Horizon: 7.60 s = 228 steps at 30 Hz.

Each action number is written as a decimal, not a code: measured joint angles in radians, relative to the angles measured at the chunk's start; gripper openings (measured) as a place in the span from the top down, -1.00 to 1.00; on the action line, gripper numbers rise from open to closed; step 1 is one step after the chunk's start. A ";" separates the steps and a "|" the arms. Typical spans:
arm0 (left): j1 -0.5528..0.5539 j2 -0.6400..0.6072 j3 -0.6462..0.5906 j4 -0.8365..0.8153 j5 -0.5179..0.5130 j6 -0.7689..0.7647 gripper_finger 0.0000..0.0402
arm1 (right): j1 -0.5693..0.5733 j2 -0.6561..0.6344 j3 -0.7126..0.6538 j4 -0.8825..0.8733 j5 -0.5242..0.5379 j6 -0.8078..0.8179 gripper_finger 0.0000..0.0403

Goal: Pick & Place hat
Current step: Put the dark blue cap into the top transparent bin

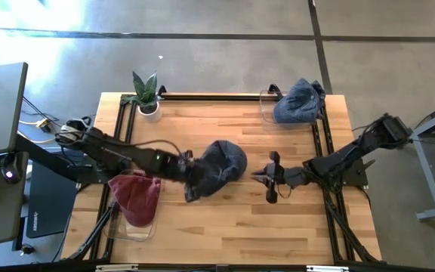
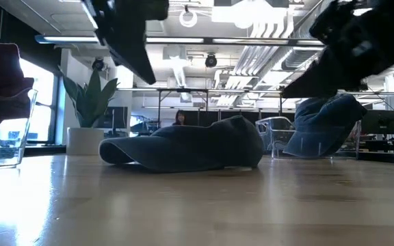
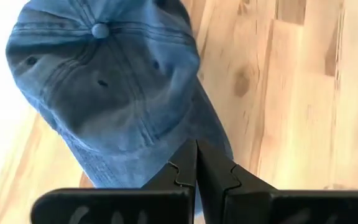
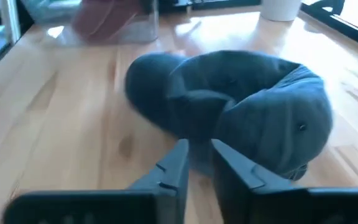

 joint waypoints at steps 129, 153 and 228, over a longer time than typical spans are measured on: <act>-0.052 0.354 0.022 0.639 -0.127 0.230 1.00 | -0.057 0.148 0.310 -0.422 -0.645 -0.065 0.74; -0.051 0.356 0.021 0.376 -0.203 0.080 1.00 | -0.221 0.148 0.303 -0.580 -0.314 0.313 0.97; 0.129 0.349 -0.076 0.630 0.049 0.387 1.00 | -0.303 0.245 0.400 -0.562 -0.382 -0.226 0.09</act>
